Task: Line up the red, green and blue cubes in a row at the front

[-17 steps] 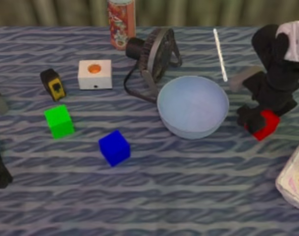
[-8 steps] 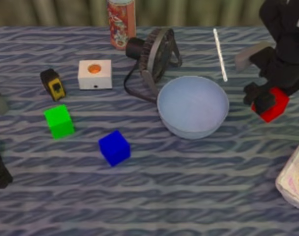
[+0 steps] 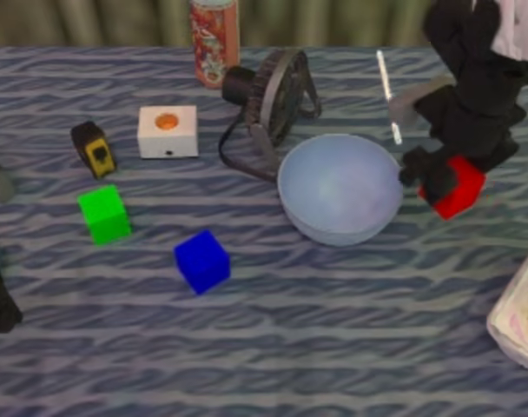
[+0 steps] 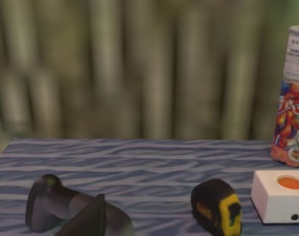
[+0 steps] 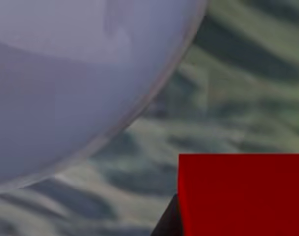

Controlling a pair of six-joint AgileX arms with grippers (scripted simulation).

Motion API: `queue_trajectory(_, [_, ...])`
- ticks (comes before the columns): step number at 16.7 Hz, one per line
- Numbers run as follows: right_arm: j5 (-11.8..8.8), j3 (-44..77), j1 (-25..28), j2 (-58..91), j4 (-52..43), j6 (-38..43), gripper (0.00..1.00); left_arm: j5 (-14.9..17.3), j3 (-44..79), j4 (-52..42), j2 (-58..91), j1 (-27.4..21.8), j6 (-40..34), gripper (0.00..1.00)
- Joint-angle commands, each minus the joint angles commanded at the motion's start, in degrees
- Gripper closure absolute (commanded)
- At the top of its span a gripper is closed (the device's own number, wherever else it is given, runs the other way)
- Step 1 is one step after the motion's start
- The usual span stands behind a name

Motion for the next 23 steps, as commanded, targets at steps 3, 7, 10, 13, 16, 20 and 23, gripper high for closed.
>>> queue_trajectory(3, [0.24,2.54,6.42,1.49,-1.53,10.48,1.0,0.0,0.0,0.0,0.0,0.0,0.0,0.0])
queue_trajectory(7, [0.55,5.89,17.4,3.45,-4.05,30.44,1.0,0.0,0.0,0.0,0.0,0.0,0.0,0.0])
queue_trajectory(10, [0.71,8.02,26.2,4.5,-5.85,47.2,1.0,0.0,0.0,0.0,0.0,0.0,0.0,0.0])
queue_trajectory(13, [0.93,9.86,34.23,4.91,-7.14,61.85,1.0,0.0,0.0,0.0,0.0,0.0,0.0,0.0])
queue_trajectory(16, [1.3,11.11,40.33,4.51,-7.66,71.61,1.0,0.0,0.0,0.0,0.0,0.0,0.0,0.0])
queue_trajectory(20, [1.62,11.7,43.42,3.97,-7.7,76.04,1.0,0.0,0.0,0.0,0.0,0.0,0.0,0.0])
queue_trajectory(23, [1.62,11.7,43.42,3.97,-7.7,76.04,1.0,0.0,0.0,0.0,0.0,0.0,0.0,0.0])
